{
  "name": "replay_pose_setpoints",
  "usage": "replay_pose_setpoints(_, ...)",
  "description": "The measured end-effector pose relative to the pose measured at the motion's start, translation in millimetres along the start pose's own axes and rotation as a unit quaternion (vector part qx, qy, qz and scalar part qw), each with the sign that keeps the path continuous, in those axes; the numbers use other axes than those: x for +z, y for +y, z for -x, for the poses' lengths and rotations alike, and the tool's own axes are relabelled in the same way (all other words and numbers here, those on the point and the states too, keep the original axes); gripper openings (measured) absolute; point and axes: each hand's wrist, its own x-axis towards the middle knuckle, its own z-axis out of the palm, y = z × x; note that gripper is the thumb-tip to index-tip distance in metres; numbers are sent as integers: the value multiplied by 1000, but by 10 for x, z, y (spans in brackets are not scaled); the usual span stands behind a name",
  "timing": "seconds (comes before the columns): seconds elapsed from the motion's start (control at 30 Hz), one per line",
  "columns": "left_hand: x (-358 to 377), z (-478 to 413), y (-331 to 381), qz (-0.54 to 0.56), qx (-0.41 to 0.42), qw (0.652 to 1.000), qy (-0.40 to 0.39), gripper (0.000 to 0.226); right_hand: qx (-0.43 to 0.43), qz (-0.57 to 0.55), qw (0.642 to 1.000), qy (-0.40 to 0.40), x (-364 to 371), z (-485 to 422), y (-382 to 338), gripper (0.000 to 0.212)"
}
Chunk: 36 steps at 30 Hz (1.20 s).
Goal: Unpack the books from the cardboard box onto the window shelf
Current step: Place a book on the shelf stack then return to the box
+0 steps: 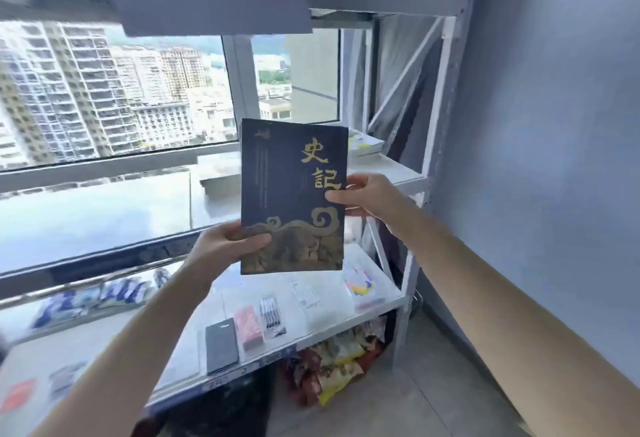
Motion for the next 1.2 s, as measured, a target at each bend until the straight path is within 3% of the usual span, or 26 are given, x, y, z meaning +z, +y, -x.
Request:
replay_pose_setpoints(0.27, -1349, -474, -81, -7, 6, 994, 109, 26, -47, 32, 995, -82, 1205, -1226, -433, 26)
replay_pose_setpoints(0.43, -1677, -1102, -346, -42, 26, 988, 149, 24, -91, 44, 990, -97, 1540, -1992, -294, 41)
replay_pose_setpoints(0.63, -1826, -1781, -769, -30, 0, 984, 177, 27, -126, 47, 983, -121, 1731, -2829, 110, 31)
replay_pose_setpoints(0.87, -1886, -2171, -1143, -13, -5, 984, 178, 35, -134, 58, 981, -131, 1861, -3230, 508, 29)
replay_pose_setpoints(1.2, -2085, -2141, -1168, -77, -15, 989, 123, 32, -147, 90, 978, -117, 1887, -3272, 622, 27)
